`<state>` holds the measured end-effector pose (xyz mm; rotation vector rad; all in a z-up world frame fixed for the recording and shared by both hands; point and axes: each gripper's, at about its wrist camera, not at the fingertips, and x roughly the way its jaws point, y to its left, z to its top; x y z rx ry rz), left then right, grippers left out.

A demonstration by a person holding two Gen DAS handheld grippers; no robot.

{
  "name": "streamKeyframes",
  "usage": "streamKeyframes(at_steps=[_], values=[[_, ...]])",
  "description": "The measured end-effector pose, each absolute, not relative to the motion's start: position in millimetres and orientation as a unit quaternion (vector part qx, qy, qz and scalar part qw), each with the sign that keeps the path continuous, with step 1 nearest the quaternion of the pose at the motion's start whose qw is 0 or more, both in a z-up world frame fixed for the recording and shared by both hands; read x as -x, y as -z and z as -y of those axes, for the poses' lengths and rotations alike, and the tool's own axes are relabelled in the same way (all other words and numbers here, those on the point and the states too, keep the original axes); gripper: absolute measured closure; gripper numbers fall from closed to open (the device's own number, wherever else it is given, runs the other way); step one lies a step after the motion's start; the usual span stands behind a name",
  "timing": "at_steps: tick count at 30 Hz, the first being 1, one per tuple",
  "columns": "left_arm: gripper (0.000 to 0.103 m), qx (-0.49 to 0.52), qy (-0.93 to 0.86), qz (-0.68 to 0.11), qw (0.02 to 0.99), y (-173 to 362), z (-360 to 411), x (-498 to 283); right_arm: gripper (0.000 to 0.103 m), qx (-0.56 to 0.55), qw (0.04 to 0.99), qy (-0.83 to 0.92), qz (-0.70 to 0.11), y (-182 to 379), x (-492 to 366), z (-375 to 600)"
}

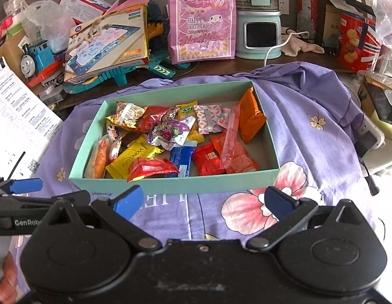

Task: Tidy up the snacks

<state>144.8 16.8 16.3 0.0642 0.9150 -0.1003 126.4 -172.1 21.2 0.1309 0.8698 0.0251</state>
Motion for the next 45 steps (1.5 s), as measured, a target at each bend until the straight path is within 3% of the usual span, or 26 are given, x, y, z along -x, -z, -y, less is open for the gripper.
streamKeyframes(at_steps=[45], values=[[0.000, -0.039, 0.025, -0.469, 0.882, 9, -29, -145, 0.000, -0.056, 0.881, 0.007, -0.470, 8, -129, 171]])
